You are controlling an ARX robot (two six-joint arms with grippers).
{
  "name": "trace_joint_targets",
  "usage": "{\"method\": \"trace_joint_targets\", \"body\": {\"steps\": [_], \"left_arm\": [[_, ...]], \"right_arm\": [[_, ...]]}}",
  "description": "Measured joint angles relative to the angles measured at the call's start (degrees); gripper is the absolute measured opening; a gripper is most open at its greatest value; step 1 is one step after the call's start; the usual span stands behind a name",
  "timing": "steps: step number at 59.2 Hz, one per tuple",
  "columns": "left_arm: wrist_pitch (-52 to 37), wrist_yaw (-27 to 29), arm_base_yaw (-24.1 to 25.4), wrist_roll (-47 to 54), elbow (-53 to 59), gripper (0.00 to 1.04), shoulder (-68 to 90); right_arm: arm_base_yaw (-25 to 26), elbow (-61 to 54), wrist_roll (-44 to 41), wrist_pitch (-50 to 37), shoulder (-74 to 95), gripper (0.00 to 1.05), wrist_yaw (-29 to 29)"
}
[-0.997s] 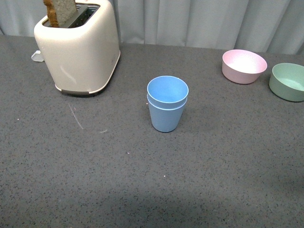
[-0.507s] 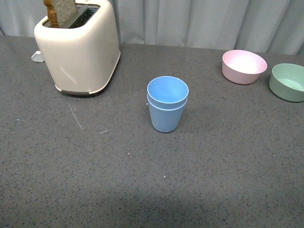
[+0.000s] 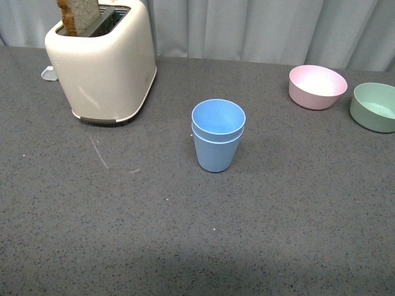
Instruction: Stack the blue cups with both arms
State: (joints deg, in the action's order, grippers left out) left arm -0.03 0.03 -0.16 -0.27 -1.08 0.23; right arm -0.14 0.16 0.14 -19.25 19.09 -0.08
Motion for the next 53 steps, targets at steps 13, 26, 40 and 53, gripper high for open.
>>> {"method": "trace_joint_targets", "body": {"steps": [13, 26, 40, 53], "left_arm": [[0.0, 0.0, 0.0, 0.0, 0.0, 0.98, 0.0], [0.0, 0.0, 0.0, 0.0, 0.0, 0.98, 0.0], [0.0, 0.0, 0.0, 0.0, 0.0, 0.98, 0.0], [0.0, 0.0, 0.0, 0.0, 0.0, 0.98, 0.0]], "right_arm": [[0.0, 0.0, 0.0, 4.3, -4.4, 0.01, 0.0], [0.0, 0.0, 0.0, 7.9, -8.0, 0.01, 0.0], [0.0, 0.0, 0.0, 18.9, -18.4, 0.01, 0.2], [0.0, 0.0, -0.1, 19.1, -18.8, 0.07, 0.2]]}}
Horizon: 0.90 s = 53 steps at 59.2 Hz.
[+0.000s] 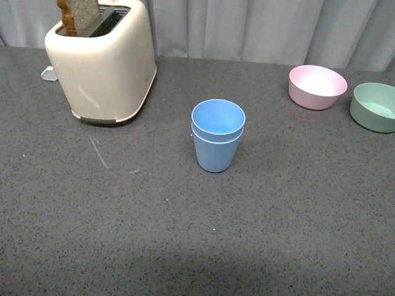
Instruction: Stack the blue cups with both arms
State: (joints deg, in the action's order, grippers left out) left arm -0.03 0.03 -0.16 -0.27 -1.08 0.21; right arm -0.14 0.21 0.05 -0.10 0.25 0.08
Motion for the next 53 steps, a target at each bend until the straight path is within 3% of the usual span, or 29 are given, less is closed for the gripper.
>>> {"method": "trace_joint_targets", "body": {"steps": [29, 53], "left_arm": [[0.0, 0.0, 0.0, 0.0, 0.0, 0.98, 0.0], [0.0, 0.0, 0.0, 0.0, 0.0, 0.98, 0.0]], "right_arm": [[0.0, 0.0, 0.0, 0.0, 0.0, 0.96, 0.0], [0.0, 0.0, 0.0, 0.0, 0.0, 0.95, 0.0]]}}
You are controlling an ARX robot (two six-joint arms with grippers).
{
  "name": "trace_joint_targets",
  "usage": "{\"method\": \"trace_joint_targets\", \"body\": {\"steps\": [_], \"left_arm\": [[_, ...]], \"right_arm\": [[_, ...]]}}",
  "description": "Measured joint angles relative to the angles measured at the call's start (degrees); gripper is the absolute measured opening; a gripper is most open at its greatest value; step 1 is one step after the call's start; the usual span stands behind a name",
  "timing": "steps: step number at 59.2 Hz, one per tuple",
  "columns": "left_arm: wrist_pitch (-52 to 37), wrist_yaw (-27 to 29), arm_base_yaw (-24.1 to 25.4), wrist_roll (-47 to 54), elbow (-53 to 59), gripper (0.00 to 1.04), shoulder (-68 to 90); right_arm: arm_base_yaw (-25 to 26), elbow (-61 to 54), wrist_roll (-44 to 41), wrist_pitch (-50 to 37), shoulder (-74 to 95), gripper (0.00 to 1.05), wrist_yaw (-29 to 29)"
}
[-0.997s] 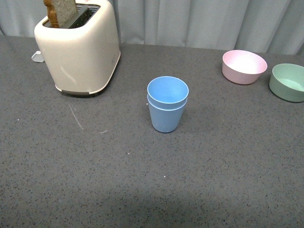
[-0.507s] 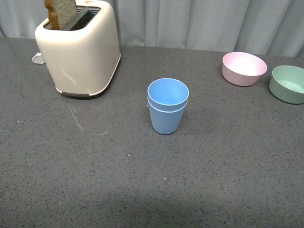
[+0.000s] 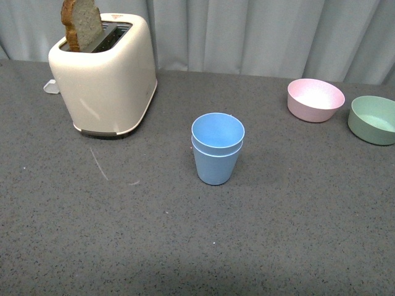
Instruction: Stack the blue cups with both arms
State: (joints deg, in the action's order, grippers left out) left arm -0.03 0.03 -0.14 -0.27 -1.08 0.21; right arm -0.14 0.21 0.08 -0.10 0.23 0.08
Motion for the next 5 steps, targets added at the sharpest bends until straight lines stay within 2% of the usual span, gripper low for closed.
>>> {"method": "trace_joint_targets", "body": {"steps": [5], "left_arm": [[0.0, 0.0, 0.0, 0.0, 0.0, 0.98, 0.0]], "right_arm": [[0.0, 0.0, 0.0, 0.0, 0.0, 0.95, 0.0]]}}
